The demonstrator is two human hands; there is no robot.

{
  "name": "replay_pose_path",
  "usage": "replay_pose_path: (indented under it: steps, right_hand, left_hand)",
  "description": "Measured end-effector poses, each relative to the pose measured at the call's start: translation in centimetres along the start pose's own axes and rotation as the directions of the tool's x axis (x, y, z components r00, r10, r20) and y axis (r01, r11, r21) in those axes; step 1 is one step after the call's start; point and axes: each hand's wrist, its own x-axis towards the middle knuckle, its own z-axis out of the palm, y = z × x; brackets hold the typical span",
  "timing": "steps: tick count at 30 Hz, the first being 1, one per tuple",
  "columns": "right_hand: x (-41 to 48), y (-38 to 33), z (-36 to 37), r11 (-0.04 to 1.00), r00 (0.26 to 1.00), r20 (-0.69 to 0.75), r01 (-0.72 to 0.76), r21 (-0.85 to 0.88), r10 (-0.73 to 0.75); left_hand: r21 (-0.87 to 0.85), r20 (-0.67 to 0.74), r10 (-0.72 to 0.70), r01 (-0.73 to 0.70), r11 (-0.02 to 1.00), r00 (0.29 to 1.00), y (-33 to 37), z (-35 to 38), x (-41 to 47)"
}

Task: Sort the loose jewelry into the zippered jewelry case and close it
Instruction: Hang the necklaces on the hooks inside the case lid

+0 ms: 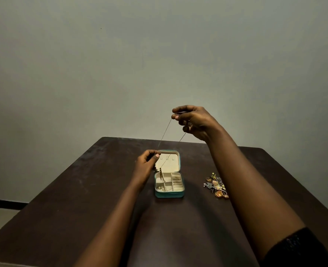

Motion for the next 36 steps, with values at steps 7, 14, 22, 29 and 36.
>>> replay_pose_path:
  steps: [7, 14, 22, 29, 36]
  right_hand:
    - [-0.6, 0.4, 0.0, 0.999, 1.0, 0.008, -0.008, 0.049, 0.007]
    - [-0.6, 0.3, -0.1, 0.999, 1.0, 0.023, 0.01, 0.049, -0.011]
    - [-0.7, -0.5, -0.1, 0.998, 0.999, 0.018, 0.039, 0.044, -0.04]
    - [-0.6, -1.4, 0.3, 0.994, 0.997, 0.001, 0.075, 0.077, -0.075]
    - [-0.3, -2.0, 0.3, 0.989, 0.994, -0.028, 0.11, 0.1, -0.108]
  left_hand:
    - [0.049, 0.026, -0.083, 0.081, 0.995, 0.996, -2.2, 0.3, -0.6]
    - [0.007, 0.072, -0.15, 0.15, 0.989, 0.986, -3.4, 1.4, -1.1]
    - [0.556, -0.043, -0.195, 0.186, 0.81, 0.98, -4.8, 2.1, -0.7]
    - [0.644, 0.007, -0.231, 0.172, 0.745, 0.973, -4.5, 3.1, -1.4]
    - [0.547, -0.04, -0.198, 0.187, 0.816, 0.979, -6.1, 3.6, -1.1]
